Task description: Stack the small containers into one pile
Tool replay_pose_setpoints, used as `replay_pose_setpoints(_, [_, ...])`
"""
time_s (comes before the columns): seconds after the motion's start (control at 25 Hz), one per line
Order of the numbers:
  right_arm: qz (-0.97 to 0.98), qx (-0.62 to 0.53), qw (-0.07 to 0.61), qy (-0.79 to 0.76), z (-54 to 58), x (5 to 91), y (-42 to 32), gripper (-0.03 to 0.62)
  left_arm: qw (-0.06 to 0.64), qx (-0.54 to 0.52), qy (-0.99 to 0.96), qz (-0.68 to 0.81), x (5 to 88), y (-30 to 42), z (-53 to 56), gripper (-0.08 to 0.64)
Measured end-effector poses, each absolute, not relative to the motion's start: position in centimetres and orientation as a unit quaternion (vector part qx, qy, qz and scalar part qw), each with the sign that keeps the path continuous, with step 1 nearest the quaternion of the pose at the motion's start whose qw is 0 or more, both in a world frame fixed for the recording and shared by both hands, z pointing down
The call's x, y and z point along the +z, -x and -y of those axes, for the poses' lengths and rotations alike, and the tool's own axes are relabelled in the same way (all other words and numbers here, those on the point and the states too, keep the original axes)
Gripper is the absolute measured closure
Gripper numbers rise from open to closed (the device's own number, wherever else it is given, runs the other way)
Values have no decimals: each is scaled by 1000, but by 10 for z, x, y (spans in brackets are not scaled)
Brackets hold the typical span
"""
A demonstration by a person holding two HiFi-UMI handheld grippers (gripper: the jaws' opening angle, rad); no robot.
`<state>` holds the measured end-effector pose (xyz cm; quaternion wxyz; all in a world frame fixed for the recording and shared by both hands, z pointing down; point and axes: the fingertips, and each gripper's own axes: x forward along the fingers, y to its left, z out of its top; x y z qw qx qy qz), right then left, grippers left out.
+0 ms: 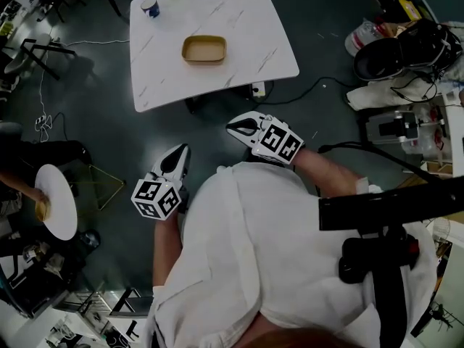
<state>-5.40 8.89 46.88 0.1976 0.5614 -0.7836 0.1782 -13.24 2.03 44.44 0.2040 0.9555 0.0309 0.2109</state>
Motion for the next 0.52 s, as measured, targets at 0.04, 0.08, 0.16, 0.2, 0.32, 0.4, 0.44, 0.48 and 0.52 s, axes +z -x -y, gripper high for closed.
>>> replay_pose_setpoints(0.04, [784,177,198,-561,-89,469,55,588,204,211,-955,-31,445,133,-20,554])
replay_pose_setpoints(0.08, [784,177,198,-560,-89,469,56,588,204,211,-955,-31,445,133,-20,552])
replay_pose_setpoints(0.16, [785,177,199,-559,-90,470,55,588,204,211,-955,-32,445,131,-20,554])
replay_pose_setpoints(0.2, [785,178,200,-559,-90,470,54,588,204,211,-955,-33,445,130,-20,554])
replay_pose_setpoints(0.32, [783,179,199,-561,-91,471,53,588,204,214,-955,-35,445,128,-21,554])
replay_pose_setpoints(0.4, [783,179,198,-563,-92,469,53,588,203,215,-955,-37,445,128,-22,554])
replay_pose_setpoints(0.44, [782,179,198,-563,-93,469,53,588,203,215,-955,-38,445,127,-23,554])
replay_pose_setpoints(0.48, [781,181,199,-563,-94,469,53,588,203,215,-955,-39,445,127,-23,554])
replay_pose_setpoints(0.52, [781,183,200,-563,-95,469,52,588,203,214,-955,-40,445,127,-24,554])
